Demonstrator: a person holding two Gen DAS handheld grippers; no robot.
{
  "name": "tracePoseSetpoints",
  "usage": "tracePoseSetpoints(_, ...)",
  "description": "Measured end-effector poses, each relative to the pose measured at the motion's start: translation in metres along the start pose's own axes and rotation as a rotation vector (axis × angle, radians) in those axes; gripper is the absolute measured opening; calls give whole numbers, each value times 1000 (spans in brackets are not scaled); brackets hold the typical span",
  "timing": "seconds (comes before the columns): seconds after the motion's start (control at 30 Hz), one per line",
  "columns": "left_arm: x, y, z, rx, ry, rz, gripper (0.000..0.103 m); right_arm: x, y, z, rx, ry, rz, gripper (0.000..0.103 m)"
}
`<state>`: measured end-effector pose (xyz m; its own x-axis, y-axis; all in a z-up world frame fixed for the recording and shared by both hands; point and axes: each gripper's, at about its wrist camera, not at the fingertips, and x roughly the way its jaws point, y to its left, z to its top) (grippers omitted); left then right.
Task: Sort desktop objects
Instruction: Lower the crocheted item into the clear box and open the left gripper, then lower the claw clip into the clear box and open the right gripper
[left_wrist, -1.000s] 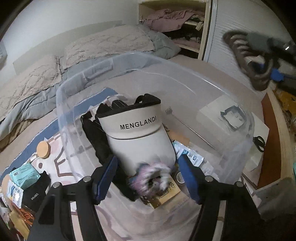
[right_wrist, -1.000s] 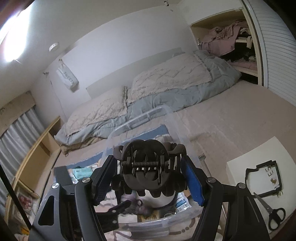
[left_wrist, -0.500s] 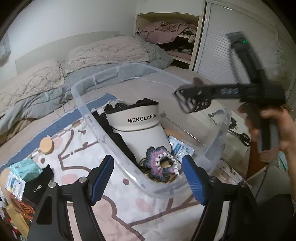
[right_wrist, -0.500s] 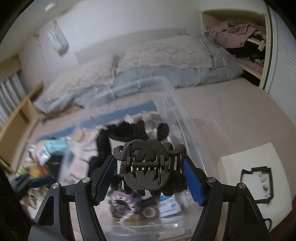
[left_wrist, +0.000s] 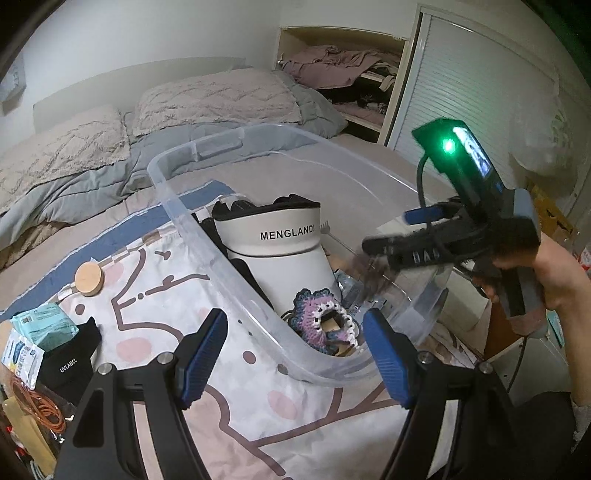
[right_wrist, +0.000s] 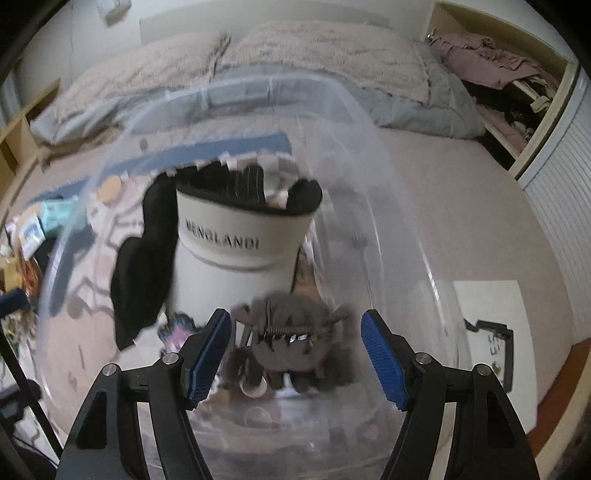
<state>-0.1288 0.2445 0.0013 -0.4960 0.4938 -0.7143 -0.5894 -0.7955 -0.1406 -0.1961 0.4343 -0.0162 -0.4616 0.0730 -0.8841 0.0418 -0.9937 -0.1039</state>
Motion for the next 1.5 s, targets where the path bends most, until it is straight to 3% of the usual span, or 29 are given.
tracePoseSetpoints(0.07, 0, 0, 0, 0, 2, -1, 76, 3, 6, -5, -52, 12, -39, 96)
tracePoseSetpoints(0.2, -1, -1, 0, 0, 2, -3, 76, 5, 14, -9, -101, 22, -83, 97)
tracePoseSetpoints(0.4, -2, -1, -1, -1, 2, -1, 76, -6, 7, -8, -62, -25, -66, 97)
tracePoseSetpoints(0.53, -4, 0, -2, -8, -3, 3, 76, -12, 3, -5, -8, -80, -4, 97)
tracePoseSetpoints(0.77, -13, 3, 0, -19, -24, 8, 76, -37, -20, -9, 134, -218, 186, 97)
tracePoseSetpoints(0.87, -18, 3, 0, -25, -35, 10, 76, -53, -30, -12, 169, -283, 207, 103)
tracePoseSetpoints(0.97, -25, 5, 2, -38, -46, 14, 76, -69, -36, -16, 194, -348, 226, 103)
tracePoseSetpoints(1.03, -29, 5, 2, -47, -54, 17, 84, -77, -39, -17, 213, -383, 246, 103)
tracePoseSetpoints(1.2, -45, 8, 3, -60, -89, 14, 89, -93, -43, -23, 260, -450, 282, 103)
tracePoseSetpoints(1.33, -60, 10, 1, -66, -117, 35, 100, -101, -42, -27, 282, -476, 296, 103)
tracePoseSetpoints(1.5, -72, 16, 0, -76, -141, 90, 103, -107, -38, -33, 279, -495, 267, 103)
